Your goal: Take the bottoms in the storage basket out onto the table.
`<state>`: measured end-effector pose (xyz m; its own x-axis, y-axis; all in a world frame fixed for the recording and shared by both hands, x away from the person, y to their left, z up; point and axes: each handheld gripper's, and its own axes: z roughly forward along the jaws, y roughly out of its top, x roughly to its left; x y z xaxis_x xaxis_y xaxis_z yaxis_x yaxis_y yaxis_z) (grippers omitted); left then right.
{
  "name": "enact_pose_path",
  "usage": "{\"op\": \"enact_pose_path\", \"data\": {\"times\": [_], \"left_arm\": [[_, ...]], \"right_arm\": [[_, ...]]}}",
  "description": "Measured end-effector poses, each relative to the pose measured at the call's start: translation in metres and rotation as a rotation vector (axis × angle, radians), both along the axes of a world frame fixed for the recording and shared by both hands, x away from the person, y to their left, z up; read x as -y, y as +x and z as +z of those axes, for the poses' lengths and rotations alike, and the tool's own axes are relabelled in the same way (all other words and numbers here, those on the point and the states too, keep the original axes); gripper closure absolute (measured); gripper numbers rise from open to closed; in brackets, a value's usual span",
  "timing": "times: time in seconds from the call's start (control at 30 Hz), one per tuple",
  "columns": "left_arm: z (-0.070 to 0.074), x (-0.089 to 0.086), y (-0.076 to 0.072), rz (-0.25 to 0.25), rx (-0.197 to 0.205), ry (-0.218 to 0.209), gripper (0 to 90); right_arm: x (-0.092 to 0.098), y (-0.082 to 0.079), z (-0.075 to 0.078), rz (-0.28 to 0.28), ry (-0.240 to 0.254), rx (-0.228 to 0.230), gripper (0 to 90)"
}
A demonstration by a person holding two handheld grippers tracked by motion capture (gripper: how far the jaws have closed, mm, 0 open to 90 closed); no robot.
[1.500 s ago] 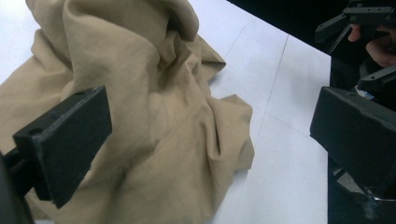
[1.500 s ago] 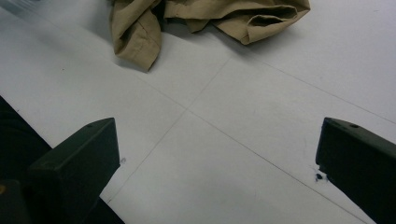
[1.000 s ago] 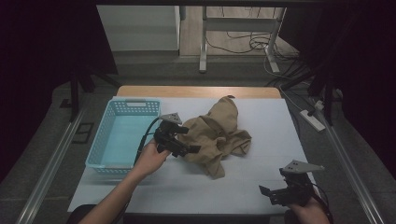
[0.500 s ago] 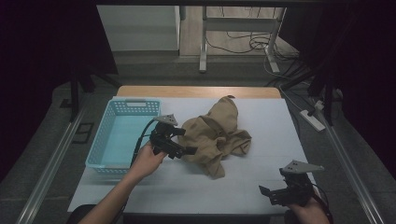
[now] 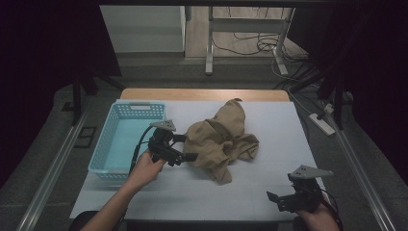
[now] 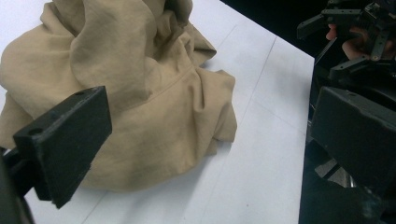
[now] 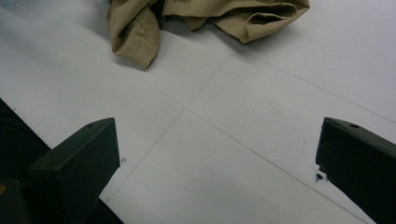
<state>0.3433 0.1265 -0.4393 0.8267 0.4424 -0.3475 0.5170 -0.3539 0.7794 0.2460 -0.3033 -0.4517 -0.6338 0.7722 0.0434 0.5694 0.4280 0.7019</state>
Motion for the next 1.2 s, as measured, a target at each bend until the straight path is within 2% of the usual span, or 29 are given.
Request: {"op": "enact_pose_path", "data": {"times": [0.7,1.2], "left_arm": [[0.004,-0.015,-0.013,0.013,0.012,-0.005,0.0],[0.002,-0.03,-0.023,0.033,0.002,-0.027,0.0]], "right_arm": [[-0.001,0.001,0.0,-0.001,-0.006,-0.005,0.1],[0.0,0.001,0.0,-0.009,-0.002,-0.003,0.1]]}}
